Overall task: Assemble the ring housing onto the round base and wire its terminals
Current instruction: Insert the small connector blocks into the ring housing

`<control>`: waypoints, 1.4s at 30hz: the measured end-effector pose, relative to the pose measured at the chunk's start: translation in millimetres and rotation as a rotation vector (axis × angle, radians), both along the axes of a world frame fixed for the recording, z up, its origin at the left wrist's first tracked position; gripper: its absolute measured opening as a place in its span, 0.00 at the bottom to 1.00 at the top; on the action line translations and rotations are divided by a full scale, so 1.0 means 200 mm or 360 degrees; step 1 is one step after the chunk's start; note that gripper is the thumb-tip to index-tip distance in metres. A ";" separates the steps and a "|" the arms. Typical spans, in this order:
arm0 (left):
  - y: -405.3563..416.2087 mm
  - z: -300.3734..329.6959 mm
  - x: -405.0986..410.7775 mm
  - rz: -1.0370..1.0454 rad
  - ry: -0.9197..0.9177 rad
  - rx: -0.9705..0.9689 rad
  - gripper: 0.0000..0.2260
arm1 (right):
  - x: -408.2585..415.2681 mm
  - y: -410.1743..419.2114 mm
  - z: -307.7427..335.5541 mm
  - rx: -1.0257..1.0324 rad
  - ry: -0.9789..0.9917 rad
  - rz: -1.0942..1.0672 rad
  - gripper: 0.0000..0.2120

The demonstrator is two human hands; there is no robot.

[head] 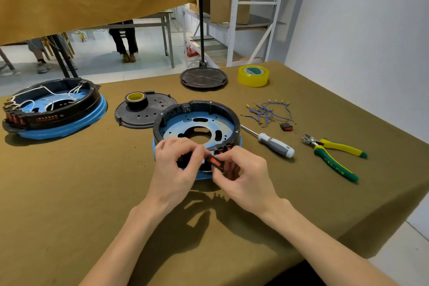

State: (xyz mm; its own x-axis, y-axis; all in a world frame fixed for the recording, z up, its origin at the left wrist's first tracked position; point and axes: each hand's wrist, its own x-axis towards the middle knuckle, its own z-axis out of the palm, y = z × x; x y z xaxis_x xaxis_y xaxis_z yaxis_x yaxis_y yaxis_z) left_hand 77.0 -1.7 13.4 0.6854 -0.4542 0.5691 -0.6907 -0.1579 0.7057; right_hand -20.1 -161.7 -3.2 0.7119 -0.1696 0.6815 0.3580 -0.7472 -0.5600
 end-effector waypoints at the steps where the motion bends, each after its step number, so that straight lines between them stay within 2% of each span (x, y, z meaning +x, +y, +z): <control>1: 0.01 0.00 0.02 0.0053 -0.0030 0.0013 0.11 | 0.00 0.01 -0.02 0.0062 0.0015 -0.0013 0.07; 5: 0.02 -0.02 0.05 0.0227 -0.0142 0.0188 0.07 | 0.00 0.06 -0.06 0.0260 0.0060 -0.0135 0.08; 9: 0.01 -0.05 0.04 0.0184 -0.0263 0.0356 0.11 | 0.03 0.07 -0.03 0.0413 0.0081 -0.0197 0.15; 15: 0.01 -0.06 0.05 0.0149 -0.0302 0.0349 0.14 | 0.04 0.05 -0.03 0.0034 0.0174 -0.0164 0.12; 21: 0.01 -0.07 0.05 0.0156 -0.0316 0.0339 0.17 | 0.05 0.01 -0.02 -0.0179 0.0193 -0.0174 0.13; 26: -0.01 -0.08 0.04 0.0213 -0.0261 0.0319 0.18 | 0.06 -0.01 -0.01 0.0166 0.0299 0.0087 0.12; 29: -0.01 -0.08 0.05 0.0220 -0.0249 0.0305 0.19 | 0.06 -0.04 0.00 0.0193 0.0374 0.0190 0.14; 38: 0.00 -0.08 0.05 0.0187 -0.0314 0.0356 0.20 | 0.05 -0.13 0.08 -0.0070 0.0424 0.0240 0.11; 42: 0.01 -0.07 0.07 0.0169 -0.0341 0.0391 0.20 | 0.05 -0.14 0.09 -0.0462 0.0287 0.0118 0.08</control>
State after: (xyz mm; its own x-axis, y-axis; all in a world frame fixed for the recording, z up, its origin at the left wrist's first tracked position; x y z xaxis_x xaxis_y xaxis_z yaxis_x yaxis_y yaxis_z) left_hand 90.7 0.3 -1.1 0.6129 -0.5283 0.5876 -0.7897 -0.3843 0.4782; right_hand -10.9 -190.0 15.5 0.8283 0.0695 0.5559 0.3322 -0.8600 -0.3873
